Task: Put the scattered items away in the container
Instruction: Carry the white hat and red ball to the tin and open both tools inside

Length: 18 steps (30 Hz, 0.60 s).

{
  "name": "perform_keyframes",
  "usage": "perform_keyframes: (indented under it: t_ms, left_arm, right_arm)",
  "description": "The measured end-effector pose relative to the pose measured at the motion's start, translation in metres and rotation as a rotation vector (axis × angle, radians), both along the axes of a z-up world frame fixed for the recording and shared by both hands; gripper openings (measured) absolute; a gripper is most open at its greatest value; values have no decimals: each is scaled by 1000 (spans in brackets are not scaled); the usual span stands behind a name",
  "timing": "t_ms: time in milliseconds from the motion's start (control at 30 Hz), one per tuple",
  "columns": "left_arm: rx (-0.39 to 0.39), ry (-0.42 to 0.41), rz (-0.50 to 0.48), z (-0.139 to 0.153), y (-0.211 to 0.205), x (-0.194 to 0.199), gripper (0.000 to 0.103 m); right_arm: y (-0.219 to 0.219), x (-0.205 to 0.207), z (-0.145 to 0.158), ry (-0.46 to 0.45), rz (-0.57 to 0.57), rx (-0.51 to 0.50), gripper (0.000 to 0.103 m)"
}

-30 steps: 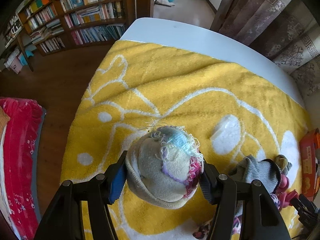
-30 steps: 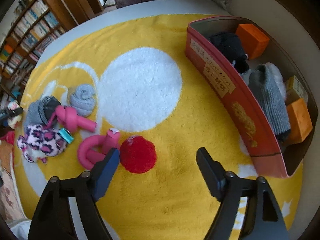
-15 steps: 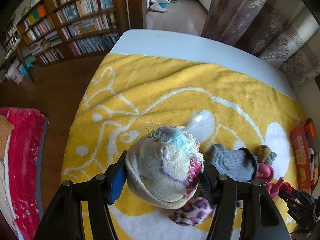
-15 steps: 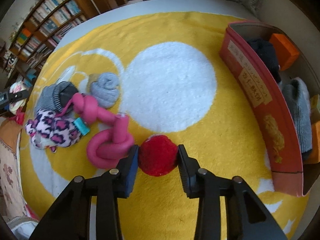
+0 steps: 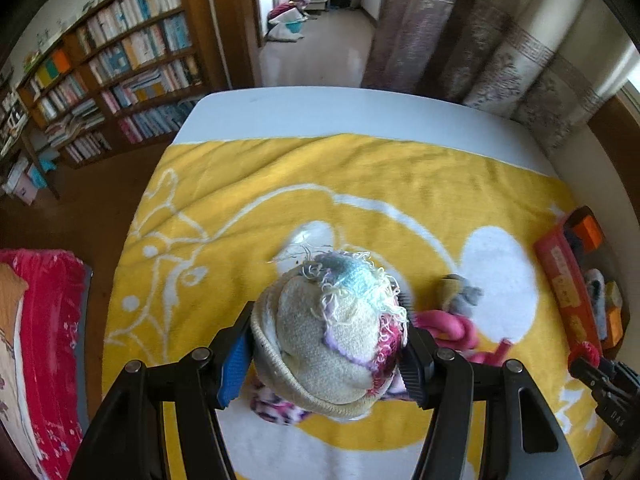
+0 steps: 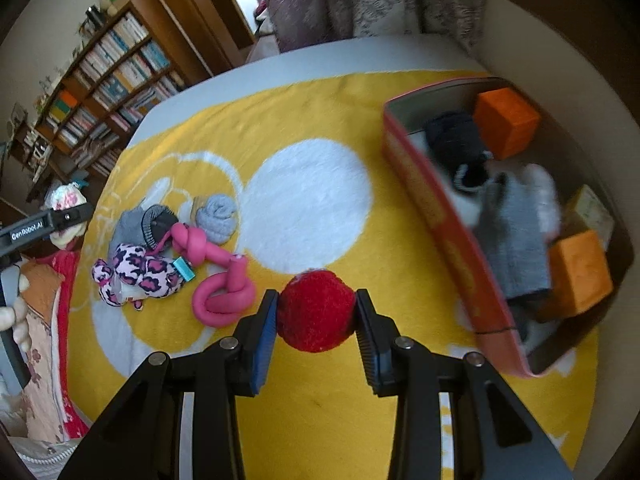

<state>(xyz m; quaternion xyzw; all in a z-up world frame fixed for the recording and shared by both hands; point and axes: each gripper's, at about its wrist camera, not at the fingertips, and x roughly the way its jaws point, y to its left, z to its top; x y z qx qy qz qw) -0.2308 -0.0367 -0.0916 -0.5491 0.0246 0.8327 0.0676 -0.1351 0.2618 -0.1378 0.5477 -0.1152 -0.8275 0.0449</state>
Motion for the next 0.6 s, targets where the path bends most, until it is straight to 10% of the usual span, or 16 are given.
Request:
perform_keyframes:
  t_ms: [600]
  left_arm:
    - [-7,50,-172,28,113,33,64]
  right_arm:
    - [87,41,23,68,-142,-16,41]
